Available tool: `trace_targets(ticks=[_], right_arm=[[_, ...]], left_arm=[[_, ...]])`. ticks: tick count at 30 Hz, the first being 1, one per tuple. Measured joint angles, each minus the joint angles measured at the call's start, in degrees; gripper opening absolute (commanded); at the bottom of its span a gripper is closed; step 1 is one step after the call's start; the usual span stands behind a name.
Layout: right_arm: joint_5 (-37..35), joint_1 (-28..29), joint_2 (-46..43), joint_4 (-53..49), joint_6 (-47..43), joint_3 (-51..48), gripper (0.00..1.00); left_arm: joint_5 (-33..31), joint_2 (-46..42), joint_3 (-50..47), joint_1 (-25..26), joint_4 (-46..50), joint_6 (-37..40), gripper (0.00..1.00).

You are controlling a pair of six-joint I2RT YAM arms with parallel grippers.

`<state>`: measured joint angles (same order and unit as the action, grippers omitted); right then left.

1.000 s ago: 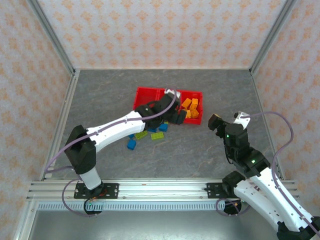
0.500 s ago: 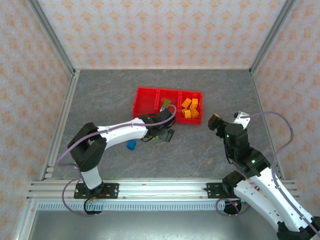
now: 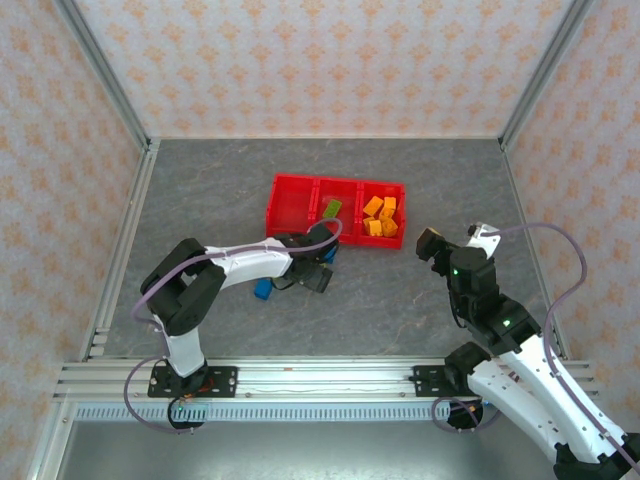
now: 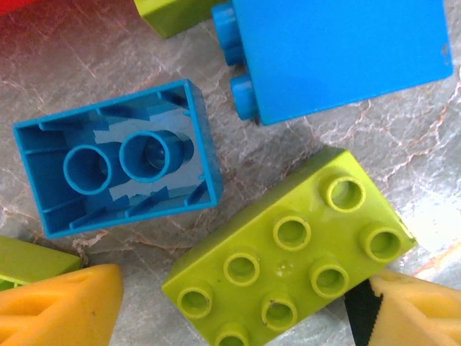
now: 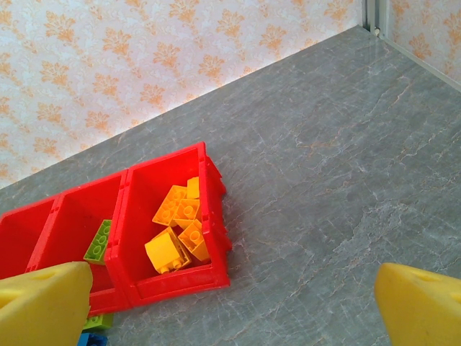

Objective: Sort the legos into containers by color
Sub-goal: Pick up the lego from the center of the table.

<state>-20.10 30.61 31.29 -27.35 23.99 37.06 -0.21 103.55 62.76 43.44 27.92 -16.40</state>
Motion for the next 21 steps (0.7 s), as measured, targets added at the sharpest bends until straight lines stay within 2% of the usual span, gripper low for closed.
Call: trace_targets(ticks=[11, 21], right_arm=[[0.0, 0.0, 0.0, 0.0, 0.0, 0.0, 1.00], [0.0, 0.0, 0.0, 0.0, 0.0, 0.0, 1.00]], left_arm=[[1.9, 3.0, 3.0, -0.6, 0.9, 2.8, 0.81], [4.5, 6.4, 8.1, -1.2, 5.8, 6.5, 0.77]])
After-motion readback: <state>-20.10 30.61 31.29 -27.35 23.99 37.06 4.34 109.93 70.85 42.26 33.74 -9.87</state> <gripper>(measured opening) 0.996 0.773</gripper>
